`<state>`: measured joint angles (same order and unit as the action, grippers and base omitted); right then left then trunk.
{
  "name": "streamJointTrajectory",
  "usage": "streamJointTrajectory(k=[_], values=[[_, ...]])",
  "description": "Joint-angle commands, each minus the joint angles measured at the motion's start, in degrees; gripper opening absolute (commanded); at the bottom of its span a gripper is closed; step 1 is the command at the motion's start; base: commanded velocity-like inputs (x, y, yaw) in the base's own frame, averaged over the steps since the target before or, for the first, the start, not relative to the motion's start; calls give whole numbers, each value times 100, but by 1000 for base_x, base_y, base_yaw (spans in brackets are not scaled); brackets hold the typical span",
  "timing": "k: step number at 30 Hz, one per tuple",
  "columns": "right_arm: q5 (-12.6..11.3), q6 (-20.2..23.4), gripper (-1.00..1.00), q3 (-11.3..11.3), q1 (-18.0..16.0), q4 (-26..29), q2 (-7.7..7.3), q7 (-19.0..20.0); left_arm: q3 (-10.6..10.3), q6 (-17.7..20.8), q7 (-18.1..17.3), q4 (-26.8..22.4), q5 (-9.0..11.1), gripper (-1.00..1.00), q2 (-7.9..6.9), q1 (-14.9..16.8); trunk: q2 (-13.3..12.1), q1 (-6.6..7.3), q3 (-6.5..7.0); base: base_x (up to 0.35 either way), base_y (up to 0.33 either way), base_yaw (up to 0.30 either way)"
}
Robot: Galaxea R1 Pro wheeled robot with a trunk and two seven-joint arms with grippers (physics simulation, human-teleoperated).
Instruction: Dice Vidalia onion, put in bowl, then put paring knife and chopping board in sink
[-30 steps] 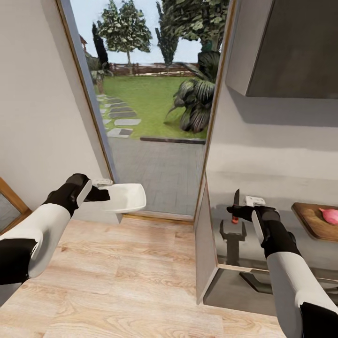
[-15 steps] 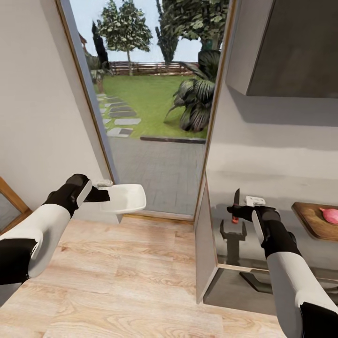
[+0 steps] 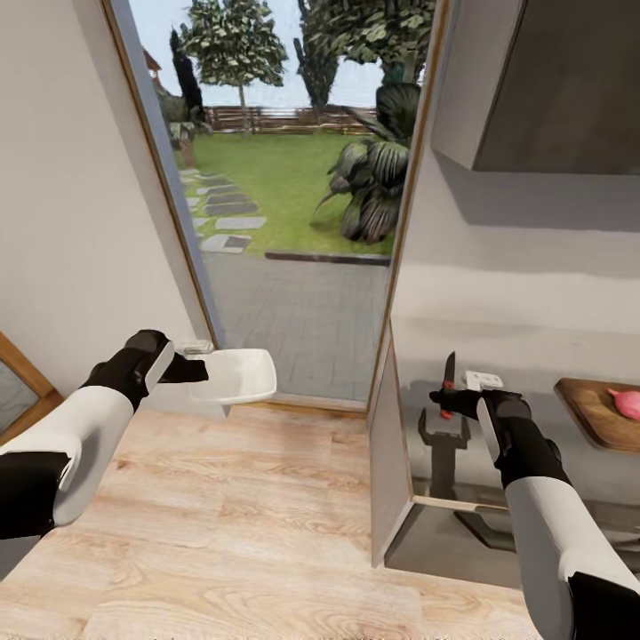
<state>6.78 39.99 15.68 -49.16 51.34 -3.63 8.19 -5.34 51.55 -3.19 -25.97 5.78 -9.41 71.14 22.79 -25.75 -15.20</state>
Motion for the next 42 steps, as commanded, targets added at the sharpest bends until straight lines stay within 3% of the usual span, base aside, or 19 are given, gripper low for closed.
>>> streamJointTrajectory(k=[1, 36, 37, 42], values=[[61, 26, 100, 14, -5, 7, 3, 55, -46, 22, 11, -5, 64, -100, -9, 6, 12, -3, -21, 0, 0, 0], [61, 26, 100, 6, -5, 7, 3, 51, -46, 15, 11, 66, 59, -100, -9, 6, 12, -3, -265, 0, 0, 0], [61, 26, -100, 6, -5, 7, 3, 51, -46, 16, 11, 68, 57, -100, -9, 6, 12, -3, -266, 0, 0, 0], [61, 33, -100, 7, -5, 7, 3, 51, -46, 19, 11, 71, 55, -100, -9, 6, 12, -3, -266, 0, 0, 0]])
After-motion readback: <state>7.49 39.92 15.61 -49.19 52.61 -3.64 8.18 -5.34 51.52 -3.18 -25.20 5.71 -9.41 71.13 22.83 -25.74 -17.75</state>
